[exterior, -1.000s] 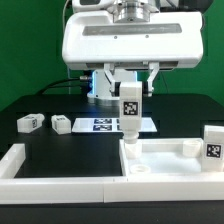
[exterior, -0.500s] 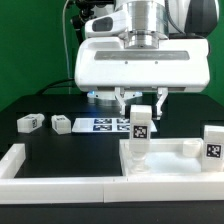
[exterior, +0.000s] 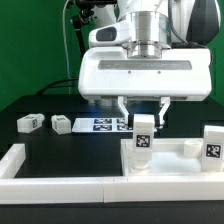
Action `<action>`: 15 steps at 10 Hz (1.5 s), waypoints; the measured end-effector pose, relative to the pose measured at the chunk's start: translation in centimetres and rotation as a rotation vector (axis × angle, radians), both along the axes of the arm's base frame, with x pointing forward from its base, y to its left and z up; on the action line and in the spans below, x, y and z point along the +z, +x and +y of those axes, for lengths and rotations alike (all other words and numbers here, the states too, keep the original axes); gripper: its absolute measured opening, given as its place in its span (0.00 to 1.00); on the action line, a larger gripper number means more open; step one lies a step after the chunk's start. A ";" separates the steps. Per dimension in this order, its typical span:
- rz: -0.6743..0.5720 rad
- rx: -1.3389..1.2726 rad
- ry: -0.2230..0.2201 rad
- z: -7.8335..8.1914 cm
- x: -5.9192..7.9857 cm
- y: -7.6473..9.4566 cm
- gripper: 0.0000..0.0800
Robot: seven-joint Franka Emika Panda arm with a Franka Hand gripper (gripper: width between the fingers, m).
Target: Assemble square table
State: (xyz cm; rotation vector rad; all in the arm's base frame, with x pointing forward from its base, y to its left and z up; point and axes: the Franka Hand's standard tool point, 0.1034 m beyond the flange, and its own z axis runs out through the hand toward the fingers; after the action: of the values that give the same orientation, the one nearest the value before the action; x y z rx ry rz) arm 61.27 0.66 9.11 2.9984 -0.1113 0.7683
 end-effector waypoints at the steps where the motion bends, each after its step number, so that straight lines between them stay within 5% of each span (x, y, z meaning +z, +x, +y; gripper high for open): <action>1: 0.003 -0.002 -0.002 -0.2 -0.3 -0.1 0.36; 6: -0.009 -0.002 -0.010 -0.4 -0.4 0.0 0.39; 8: -0.009 -0.003 -0.010 -0.4 -0.4 0.0 0.78; 15: -0.003 -0.002 -0.007 -0.4 -0.4 0.0 0.81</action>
Offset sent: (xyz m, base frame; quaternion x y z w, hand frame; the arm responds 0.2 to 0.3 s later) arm 0.0031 0.0023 -0.0077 0.0351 0.0104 0.0124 0.9993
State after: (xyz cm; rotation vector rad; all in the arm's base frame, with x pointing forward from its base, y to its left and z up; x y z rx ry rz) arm 61.25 0.28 8.70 2.9905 -0.1112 0.7707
